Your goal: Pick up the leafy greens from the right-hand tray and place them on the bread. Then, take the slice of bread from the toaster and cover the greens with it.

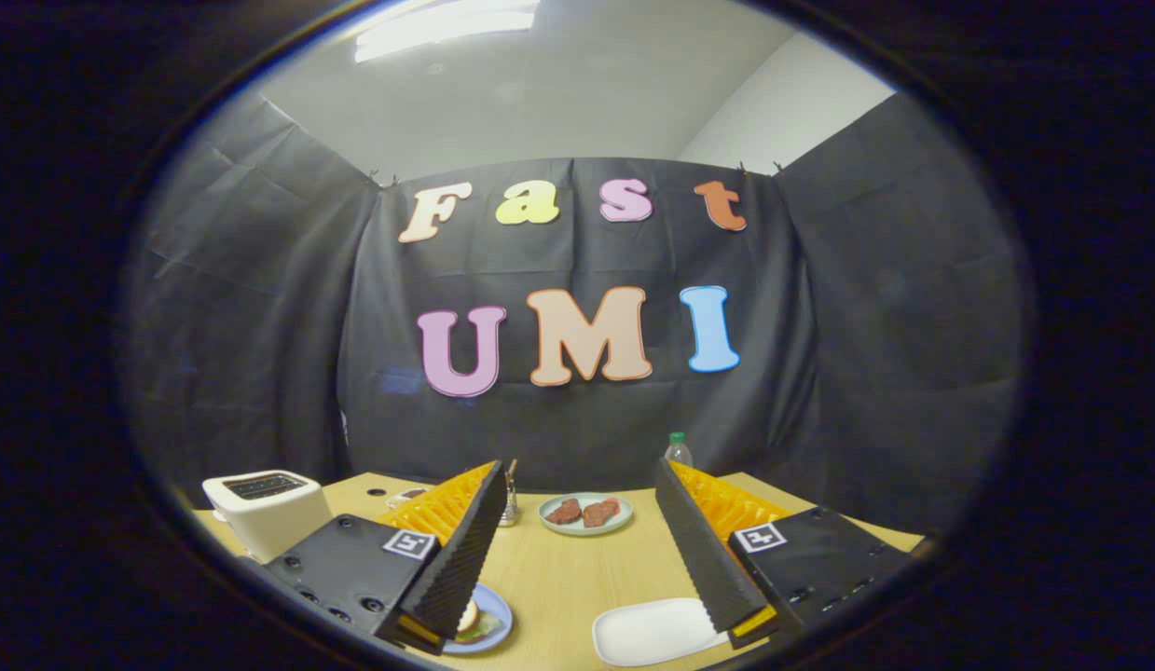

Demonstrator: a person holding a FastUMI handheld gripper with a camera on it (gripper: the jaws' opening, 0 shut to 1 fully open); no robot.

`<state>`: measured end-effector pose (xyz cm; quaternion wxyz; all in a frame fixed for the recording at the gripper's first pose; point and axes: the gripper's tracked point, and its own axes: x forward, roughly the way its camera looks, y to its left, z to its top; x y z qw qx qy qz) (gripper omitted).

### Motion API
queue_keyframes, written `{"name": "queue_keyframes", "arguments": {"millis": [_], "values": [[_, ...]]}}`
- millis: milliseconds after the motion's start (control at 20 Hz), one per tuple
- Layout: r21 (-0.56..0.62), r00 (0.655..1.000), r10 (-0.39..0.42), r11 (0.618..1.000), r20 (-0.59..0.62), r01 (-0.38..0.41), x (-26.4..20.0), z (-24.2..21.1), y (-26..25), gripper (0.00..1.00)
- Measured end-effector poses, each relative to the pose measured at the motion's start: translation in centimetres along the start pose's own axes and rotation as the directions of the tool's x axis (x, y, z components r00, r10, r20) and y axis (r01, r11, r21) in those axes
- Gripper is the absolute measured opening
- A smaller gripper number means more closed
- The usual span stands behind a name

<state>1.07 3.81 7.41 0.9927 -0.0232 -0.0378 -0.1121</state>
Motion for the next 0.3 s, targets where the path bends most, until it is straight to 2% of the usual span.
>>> {"name": "queue_keyframes", "arguments": {"millis": [300], "values": [[-0.003, 0.997, 0.054, 0.999, -0.046, -0.054, 0.1, -3.3, 0.3, 1.0]]}}
